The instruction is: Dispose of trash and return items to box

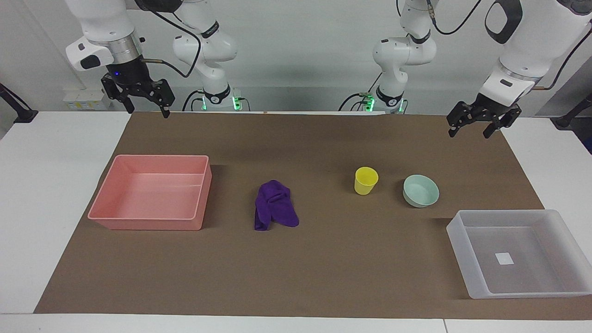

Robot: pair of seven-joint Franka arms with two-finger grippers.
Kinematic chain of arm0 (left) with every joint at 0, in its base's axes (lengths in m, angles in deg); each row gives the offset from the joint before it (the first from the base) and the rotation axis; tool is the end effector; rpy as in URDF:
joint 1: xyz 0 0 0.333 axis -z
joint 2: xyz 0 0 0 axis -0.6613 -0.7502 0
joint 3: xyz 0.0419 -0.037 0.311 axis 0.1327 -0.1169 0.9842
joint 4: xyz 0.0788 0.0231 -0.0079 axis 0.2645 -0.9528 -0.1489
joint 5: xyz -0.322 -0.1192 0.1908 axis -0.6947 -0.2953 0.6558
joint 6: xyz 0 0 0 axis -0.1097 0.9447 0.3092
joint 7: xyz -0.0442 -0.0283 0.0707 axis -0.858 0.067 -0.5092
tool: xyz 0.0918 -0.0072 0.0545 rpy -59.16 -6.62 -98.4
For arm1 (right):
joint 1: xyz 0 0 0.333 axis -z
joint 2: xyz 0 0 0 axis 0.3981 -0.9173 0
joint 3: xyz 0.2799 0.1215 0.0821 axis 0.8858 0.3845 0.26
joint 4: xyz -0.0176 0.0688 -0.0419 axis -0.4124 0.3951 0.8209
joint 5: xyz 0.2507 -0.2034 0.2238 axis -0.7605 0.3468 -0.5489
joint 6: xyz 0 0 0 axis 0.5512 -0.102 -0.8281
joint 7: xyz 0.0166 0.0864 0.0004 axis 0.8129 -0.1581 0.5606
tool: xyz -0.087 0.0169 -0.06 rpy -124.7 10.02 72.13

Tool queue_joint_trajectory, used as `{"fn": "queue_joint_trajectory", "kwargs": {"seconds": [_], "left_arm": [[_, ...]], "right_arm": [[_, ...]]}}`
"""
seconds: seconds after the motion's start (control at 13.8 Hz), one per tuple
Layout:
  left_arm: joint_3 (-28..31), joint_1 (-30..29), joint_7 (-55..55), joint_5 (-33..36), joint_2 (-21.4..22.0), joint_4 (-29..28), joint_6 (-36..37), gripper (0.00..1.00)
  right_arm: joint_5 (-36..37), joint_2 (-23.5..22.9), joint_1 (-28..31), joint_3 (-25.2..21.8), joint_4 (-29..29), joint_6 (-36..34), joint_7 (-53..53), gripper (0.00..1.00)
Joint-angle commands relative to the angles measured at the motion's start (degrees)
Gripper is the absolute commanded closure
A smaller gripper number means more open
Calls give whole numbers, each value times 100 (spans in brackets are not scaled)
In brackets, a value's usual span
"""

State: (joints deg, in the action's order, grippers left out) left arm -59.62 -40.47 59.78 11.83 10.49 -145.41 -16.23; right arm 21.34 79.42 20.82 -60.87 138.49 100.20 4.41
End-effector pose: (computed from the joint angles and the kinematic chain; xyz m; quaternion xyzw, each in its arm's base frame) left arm 0.5555 -0.0331 0.6192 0.9991 -0.0407 0.0094 0.0085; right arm 0.5283 -0.0062 0.6524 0.9971 -0.0706 0.0176 0.0204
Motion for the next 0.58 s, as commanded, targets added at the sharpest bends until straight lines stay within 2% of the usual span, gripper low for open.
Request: {"fn": "queue_joint_trajectory", "kwargs": {"seconds": [0.0, 0.51], "left_arm": [[-26, -57, -20, 89, 119, -166, -140, 0], [-34, -48, -3, 89, 136, -183, -26, 0]], "right_arm": [[-135, 97, 97, 44, 72, 9, 186, 0], [-135, 97, 123, 27, 72, -44, 177, 0]]}}
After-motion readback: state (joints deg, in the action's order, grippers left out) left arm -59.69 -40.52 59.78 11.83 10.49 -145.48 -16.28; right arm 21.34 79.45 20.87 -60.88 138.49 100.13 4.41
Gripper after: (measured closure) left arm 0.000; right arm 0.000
